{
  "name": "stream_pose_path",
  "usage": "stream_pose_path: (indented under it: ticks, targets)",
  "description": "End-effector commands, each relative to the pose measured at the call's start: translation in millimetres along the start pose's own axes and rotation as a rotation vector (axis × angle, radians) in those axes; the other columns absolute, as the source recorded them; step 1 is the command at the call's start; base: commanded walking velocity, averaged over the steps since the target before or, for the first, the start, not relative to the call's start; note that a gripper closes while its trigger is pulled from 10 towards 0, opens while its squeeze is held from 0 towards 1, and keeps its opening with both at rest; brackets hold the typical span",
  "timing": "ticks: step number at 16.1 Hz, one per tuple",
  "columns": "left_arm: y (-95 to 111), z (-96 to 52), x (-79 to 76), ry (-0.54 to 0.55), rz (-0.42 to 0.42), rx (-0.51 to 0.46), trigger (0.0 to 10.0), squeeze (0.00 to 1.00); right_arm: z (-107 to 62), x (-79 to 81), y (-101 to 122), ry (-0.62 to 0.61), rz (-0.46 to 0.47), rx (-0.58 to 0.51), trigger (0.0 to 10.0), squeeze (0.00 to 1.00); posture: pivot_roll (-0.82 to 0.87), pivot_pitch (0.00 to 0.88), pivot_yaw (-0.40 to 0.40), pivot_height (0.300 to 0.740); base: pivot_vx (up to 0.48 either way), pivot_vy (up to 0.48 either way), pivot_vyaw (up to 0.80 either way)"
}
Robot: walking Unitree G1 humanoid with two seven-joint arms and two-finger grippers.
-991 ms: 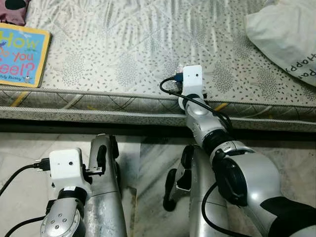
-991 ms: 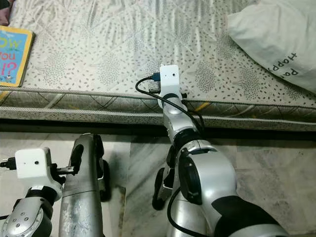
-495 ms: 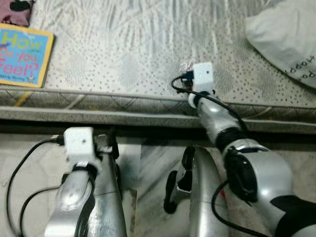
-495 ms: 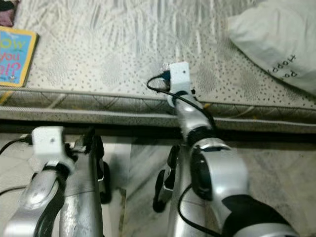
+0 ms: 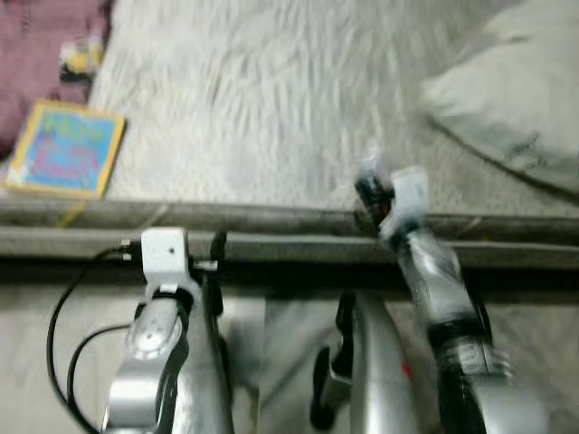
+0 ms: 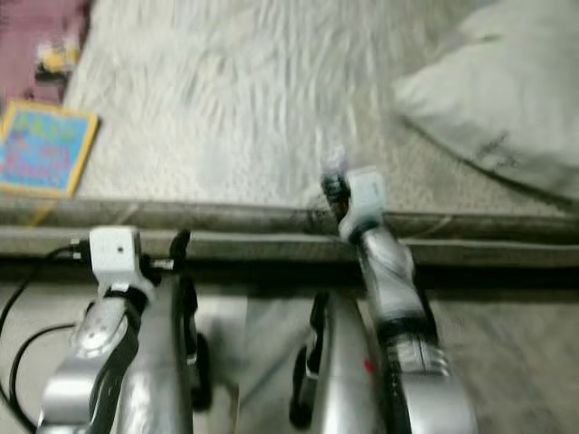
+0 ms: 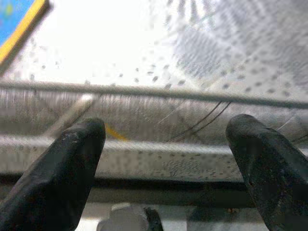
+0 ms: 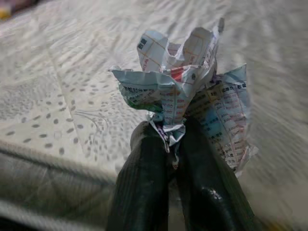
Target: Clean up the room
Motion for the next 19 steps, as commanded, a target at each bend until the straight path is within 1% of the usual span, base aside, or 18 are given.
stream_pose_path:
  ticks: [1,2,3,4,5,6,7,8,9,11,12,13,16,18,19]
  targets:
    - [-3.5,1.1,0.0,-0.004,0.002,-0.003,10.0,0.00,-13.1,-1.4,0.8,-0.045,0.013,-0.025,0.0,0.00,0.03,0.078,-0.020,0.549,0.000,0.000,0.00]
    - [-3.5,3.5,1.0,-0.008,0.011,-0.013,10.0,0.00,-31.2,-3.2,-7.6,-0.083,-0.021,-0.020,0.0,0.00,0.02,0.064,-0.012,0.549,0.000,0.000,0.00]
    - [0.5,4.5,1.8,-0.014,0.024,-0.037,10.0,0.00,-49.0,-4.9,-17.1,-0.133,0.030,0.002,0.0,0.00,0.01,0.057,-0.001,0.549,0.000,0.000,0.00]
    - [1.1,6.0,3.9,-0.009,0.029,-0.044,10.0,0.00,-66.1,-4.9,-22.1,-0.166,0.024,0.017,0.0,0.00,0.00,0.039,0.012,0.549,0.000,0.000,0.00]
    - [-0.3,6.7,4.7,-0.007,0.027,-0.041,10.0,0.00,-73.2,-5.5,-21.7,-0.188,0.025,0.018,0.0,0.00,-0.01,0.032,0.011,0.549,0.000,0.000,0.00]
    - [-2.5,6.2,4.0,-0.010,0.026,-0.039,10.0,0.00,-78.2,-8.0,-19.3,-0.206,-0.027,0.017,0.0,0.00,-0.01,0.026,0.005,0.549,0.000,0.000,0.00]
    - [-6.4,4.4,2.9,-0.015,0.023,-0.033,10.0,0.00,-81.0,-10.5,-18.6,-0.227,-0.044,0.025,0.0,0.00,-0.01,0.021,0.003,0.549,0.000,0.000,0.00]
    - [-13.5,2.3,2.1,-0.017,0.018,-0.015,10.0,0.00,-79.0,-10.6,-17.1,-0.245,-0.058,0.043,10.0,0.00,-0.02,0.016,0.001,0.549,0.000,0.000,0.00]
    - [-14.4,2.3,2.1,-0.016,0.017,-0.014,10.0,0.00,-79.1,-10.0,-16.5,-0.249,-0.056,0.047,10.0,0.00,-0.02,0.016,0.001,0.549,0.000,0.000,0.00]
    - [-12.5,5.6,-3.6,-0.021,-0.002,-0.018,10.0,0.00,-67.3,4.7,0.5,-0.181,-0.016,-0.015,10.0,0.00,-0.03,0.017,0.008,0.549,0.000,0.000,0.00]
    - [-11.0,6.6,-4.6,-0.023,-0.004,-0.023,10.0,0.00,-66.4,6.5,2.6,-0.180,-0.014,-0.019,10.0,0.00,-0.03,0.017,0.008,0.549,0.000,0.000,0.00]
    - [-6.1,12.6,-7.0,-0.031,-0.005,-0.044,10.0,0.00,-59.1,12.2,9.1,-0.199,0.015,-0.042,10.0,0.00,-0.03,0.012,0.015,0.562,0.000,0.000,0.00]
    - [1.9,18.9,-4.4,-0.035,0.001,-0.068,10.0,0.00,-52.8,23.6,11.7,-0.159,0.026,-0.043,10.0,0.00,-0.02,0.021,0.018,0.591,0.000,0.000,0.00]
    - [-2.6,19.0,2.5,-0.018,0.011,-0.058,10.0,0.00,-51.5,25.4,9.7,-0.162,0.038,-0.032,10.0,0.00,-0.03,0.024,0.021,0.619,0.000,0.000,0.00]
    - [-4.1,17.8,2.7,-0.017,0.011,-0.056,10.0,0.00,-51.0,26.0,10.1,-0.164,0.043,-0.027,10.0,0.00,-0.03,0.024,0.019,0.629,0.000,0.000,0.00]
Point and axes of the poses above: a point about 5 cm out from each wrist's last joint towards the gripper, its own z axis pointing out of the wrist towards the gripper, its own y axis along the axis of the wrist's last joint, x = y × z, the point moved 2 cm from there along z, pointing out of the wrist towards the gripper, and after that the axes turned 7 degrees about z, right-handed, at the moved point
